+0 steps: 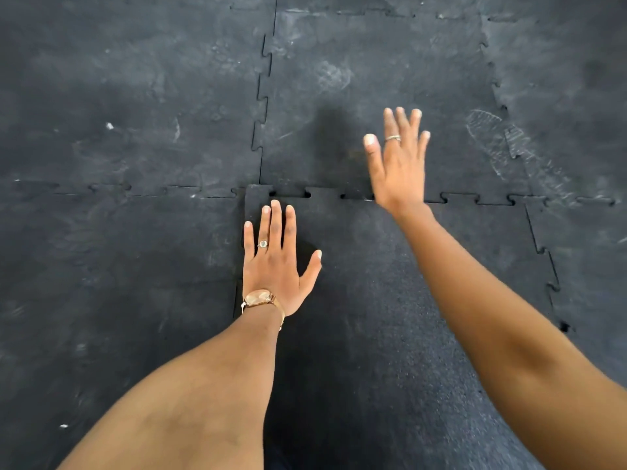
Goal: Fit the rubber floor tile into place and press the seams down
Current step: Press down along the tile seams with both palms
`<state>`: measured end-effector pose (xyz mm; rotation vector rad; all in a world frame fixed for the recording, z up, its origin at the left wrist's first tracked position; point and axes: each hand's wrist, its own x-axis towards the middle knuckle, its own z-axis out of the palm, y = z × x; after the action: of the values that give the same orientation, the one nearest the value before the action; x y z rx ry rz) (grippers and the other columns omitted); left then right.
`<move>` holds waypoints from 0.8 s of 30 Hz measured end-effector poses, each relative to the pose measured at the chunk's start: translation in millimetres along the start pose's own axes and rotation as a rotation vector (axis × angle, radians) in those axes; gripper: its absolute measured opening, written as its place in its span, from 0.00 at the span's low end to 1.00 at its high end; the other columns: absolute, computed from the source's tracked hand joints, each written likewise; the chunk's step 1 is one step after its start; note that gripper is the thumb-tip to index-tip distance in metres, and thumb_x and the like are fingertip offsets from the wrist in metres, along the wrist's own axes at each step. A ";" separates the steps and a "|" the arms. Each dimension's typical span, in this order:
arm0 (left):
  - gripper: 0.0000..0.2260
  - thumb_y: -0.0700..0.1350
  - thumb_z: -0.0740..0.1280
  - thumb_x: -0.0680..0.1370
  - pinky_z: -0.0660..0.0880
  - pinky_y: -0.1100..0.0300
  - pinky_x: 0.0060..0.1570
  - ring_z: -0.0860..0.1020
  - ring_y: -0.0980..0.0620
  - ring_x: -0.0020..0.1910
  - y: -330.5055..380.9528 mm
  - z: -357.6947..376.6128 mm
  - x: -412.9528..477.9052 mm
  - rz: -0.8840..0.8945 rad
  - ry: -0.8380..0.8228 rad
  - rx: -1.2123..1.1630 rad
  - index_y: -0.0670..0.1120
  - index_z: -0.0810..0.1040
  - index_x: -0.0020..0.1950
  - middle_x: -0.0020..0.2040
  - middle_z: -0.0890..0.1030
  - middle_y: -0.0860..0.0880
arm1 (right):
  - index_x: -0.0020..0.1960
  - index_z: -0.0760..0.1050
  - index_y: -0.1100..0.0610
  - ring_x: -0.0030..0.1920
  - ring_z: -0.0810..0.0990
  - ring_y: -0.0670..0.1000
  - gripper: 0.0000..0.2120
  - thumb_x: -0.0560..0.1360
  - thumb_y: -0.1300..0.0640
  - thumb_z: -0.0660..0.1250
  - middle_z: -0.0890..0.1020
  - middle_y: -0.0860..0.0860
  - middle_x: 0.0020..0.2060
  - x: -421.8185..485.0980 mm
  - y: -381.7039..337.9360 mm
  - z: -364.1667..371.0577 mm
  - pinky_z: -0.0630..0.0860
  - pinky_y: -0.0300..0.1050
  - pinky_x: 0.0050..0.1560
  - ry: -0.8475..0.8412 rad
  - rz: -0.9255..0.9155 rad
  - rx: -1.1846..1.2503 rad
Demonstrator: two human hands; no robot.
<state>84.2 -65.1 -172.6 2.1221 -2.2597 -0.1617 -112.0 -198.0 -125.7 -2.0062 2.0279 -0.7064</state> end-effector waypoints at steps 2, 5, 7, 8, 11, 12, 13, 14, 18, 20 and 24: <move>0.36 0.64 0.44 0.78 0.43 0.43 0.77 0.43 0.47 0.79 -0.6 1.2 0.2 0.000 0.012 -0.016 0.44 0.44 0.80 0.81 0.46 0.44 | 0.78 0.56 0.61 0.78 0.44 0.60 0.30 0.83 0.44 0.48 0.56 0.58 0.78 10.8 -29.3 -2.8 0.41 0.59 0.77 0.088 -0.101 0.049; 0.36 0.64 0.45 0.78 0.44 0.43 0.77 0.44 0.47 0.79 -0.3 3.2 -0.4 0.001 0.034 -0.036 0.44 0.45 0.80 0.80 0.47 0.44 | 0.78 0.56 0.58 0.78 0.47 0.61 0.30 0.82 0.41 0.47 0.57 0.57 0.78 26.2 -36.9 0.1 0.39 0.59 0.76 0.267 -0.121 -0.011; 0.36 0.64 0.45 0.79 0.45 0.43 0.77 0.45 0.47 0.79 -0.6 4.2 0.9 0.001 0.037 -0.021 0.44 0.46 0.80 0.80 0.48 0.44 | 0.80 0.49 0.56 0.78 0.43 0.61 0.32 0.82 0.39 0.44 0.51 0.56 0.79 18.8 -19.5 17.7 0.36 0.64 0.75 0.075 0.008 -0.212; 0.36 0.64 0.46 0.79 0.45 0.43 0.77 0.45 0.46 0.79 0.0 4.4 0.9 0.003 0.034 -0.018 0.44 0.47 0.80 0.80 0.48 0.44 | 0.80 0.45 0.55 0.78 0.39 0.61 0.33 0.81 0.37 0.43 0.46 0.56 0.79 12.4 -8.1 28.3 0.36 0.67 0.74 -0.057 0.099 -0.273; 0.36 0.63 0.47 0.79 0.45 0.42 0.77 0.45 0.46 0.79 0.3 1.8 0.3 0.004 0.023 -0.029 0.44 0.47 0.80 0.80 0.48 0.44 | 0.80 0.40 0.54 0.77 0.34 0.59 0.36 0.80 0.34 0.40 0.40 0.55 0.79 11.0 10.1 47.9 0.37 0.69 0.73 -0.181 0.188 -0.252; 0.36 0.63 0.46 0.78 0.45 0.42 0.76 0.45 0.46 0.79 0.8 0.2 -0.2 0.008 0.014 -0.032 0.44 0.47 0.80 0.80 0.48 0.44 | 0.79 0.39 0.54 0.77 0.33 0.59 0.37 0.79 0.33 0.40 0.40 0.54 0.79 12.9 10.3 47.1 0.37 0.69 0.73 -0.178 0.184 -0.249; 0.36 0.63 0.46 0.78 0.45 0.42 0.76 0.44 0.47 0.79 0.4 -0.7 -0.5 0.007 0.011 -0.034 0.44 0.47 0.80 0.80 0.48 0.44 | 0.79 0.39 0.54 0.77 0.33 0.59 0.37 0.79 0.32 0.39 0.40 0.54 0.79 14.9 9.9 47.2 0.36 0.69 0.73 -0.173 0.177 -0.250; 0.36 0.63 0.46 0.78 0.45 0.42 0.76 0.44 0.47 0.79 0.5 -1.5 -0.8 0.003 0.012 -0.033 0.44 0.46 0.80 0.80 0.48 0.44 | 0.79 0.38 0.54 0.77 0.33 0.59 0.38 0.78 0.32 0.38 0.40 0.54 0.79 16.4 10.0 47.7 0.36 0.69 0.73 -0.173 0.176 -0.261; 0.36 0.63 0.45 0.78 0.45 0.42 0.77 0.44 0.46 0.79 0.9 -0.9 0.1 0.004 0.004 -0.015 0.44 0.46 0.80 0.80 0.47 0.43 | 0.79 0.40 0.54 0.77 0.35 0.59 0.38 0.77 0.31 0.37 0.42 0.53 0.79 14.6 12.2 53.4 0.35 0.69 0.72 -0.239 0.205 -0.331; 0.36 0.63 0.45 0.78 0.45 0.42 0.77 0.45 0.46 0.79 1.3 -2.3 -0.8 0.003 0.002 -0.014 0.44 0.46 0.80 0.80 0.48 0.43 | 0.80 0.41 0.53 0.78 0.36 0.59 0.38 0.78 0.32 0.37 0.43 0.52 0.80 17.7 12.6 53.9 0.35 0.70 0.72 -0.244 0.194 -0.331; 0.36 0.64 0.46 0.78 0.44 0.43 0.77 0.44 0.47 0.79 0.4 -3.4 -0.8 0.002 -0.006 -0.023 0.44 0.46 0.80 0.80 0.47 0.43 | 0.79 0.39 0.55 0.77 0.33 0.58 0.36 0.80 0.34 0.38 0.40 0.53 0.79 15.6 9.4 47.4 0.36 0.71 0.72 -0.272 0.185 -0.304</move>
<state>84.2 -64.5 -169.2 2.1117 -2.2516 -0.1939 -99.3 -222.7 -168.2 -1.9005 2.2148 -0.0849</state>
